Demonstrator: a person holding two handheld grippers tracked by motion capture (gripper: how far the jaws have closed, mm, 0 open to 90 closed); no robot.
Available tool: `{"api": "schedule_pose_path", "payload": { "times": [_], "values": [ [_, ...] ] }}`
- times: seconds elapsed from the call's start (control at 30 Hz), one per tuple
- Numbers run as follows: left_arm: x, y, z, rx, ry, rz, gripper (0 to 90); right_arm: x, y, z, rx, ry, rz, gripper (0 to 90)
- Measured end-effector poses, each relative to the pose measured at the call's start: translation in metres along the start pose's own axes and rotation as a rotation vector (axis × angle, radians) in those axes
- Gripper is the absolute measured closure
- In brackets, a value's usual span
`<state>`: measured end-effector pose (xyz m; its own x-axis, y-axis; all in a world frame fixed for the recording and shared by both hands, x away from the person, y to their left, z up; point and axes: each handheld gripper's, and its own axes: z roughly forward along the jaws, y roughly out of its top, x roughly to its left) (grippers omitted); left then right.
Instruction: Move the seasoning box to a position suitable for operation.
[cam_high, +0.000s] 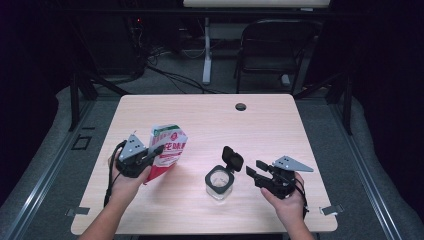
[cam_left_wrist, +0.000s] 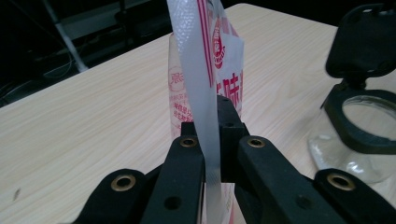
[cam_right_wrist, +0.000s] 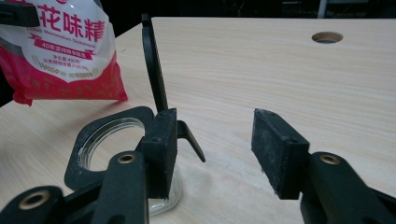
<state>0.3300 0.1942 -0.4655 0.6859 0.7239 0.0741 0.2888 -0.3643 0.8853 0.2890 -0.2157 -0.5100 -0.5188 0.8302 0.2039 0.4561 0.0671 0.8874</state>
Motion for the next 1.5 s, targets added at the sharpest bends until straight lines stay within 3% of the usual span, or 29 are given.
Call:
{"api": "schedule_pose_path", "payload": {
  "times": [0.2, 0.47, 0.63, 0.73, 0.87, 0.9, 0.97, 1.1, 1.2, 1.23, 1.5],
  "values": [
    [-0.020, 0.014, 0.016, -0.017, -0.050, 0.030, 90.0, -0.003, 0.002, 0.001, 0.034, -0.003, 0.008, 48.8],
    [-0.036, 0.002, 0.023, -0.003, -0.101, 0.050, 90.0, -0.006, 0.006, -0.003, 0.082, 0.040, 0.049, 57.8],
    [-0.040, -0.012, 0.016, 0.015, -0.140, 0.022, 90.0, -0.001, 0.015, -0.011, 0.115, 0.068, -0.004, 69.7],
    [-0.040, -0.016, 0.015, 0.022, -0.144, 0.019, 90.0, 0.003, 0.021, -0.016, 0.114, 0.080, -0.013, 71.2],
    [-0.041, -0.022, 0.014, 0.029, -0.149, 0.011, 90.0, 0.012, 0.038, -0.027, 0.094, 0.113, -0.030, 65.2],
    [-0.042, -0.025, 0.014, 0.023, -0.150, 0.010, 90.0, 0.016, 0.045, -0.030, 0.101, 0.157, -0.036, 61.8],
    [-0.043, -0.026, 0.014, 0.028, -0.156, 0.014, 90.0, 0.023, 0.051, -0.033, 0.101, 0.182, -0.054, 60.3],
    [-0.043, -0.028, 0.014, 0.024, -0.158, 0.012, 90.0, 0.033, 0.059, -0.035, 0.119, 0.223, -0.040, 59.5],
    [-0.044, -0.030, 0.014, 0.035, -0.163, 0.017, 90.0, 0.042, 0.064, -0.029, 0.154, 0.256, -0.057, 60.1],
    [-0.044, -0.031, 0.014, 0.031, -0.163, 0.019, 90.0, 0.048, 0.066, -0.023, 0.184, 0.270, -0.085, 60.7],
    [-0.042, -0.034, 0.013, 0.034, -0.172, 0.006, 90.0, 0.074, 0.072, 0.002, 0.242, 0.298, -0.179, 61.0]
  ]
}}
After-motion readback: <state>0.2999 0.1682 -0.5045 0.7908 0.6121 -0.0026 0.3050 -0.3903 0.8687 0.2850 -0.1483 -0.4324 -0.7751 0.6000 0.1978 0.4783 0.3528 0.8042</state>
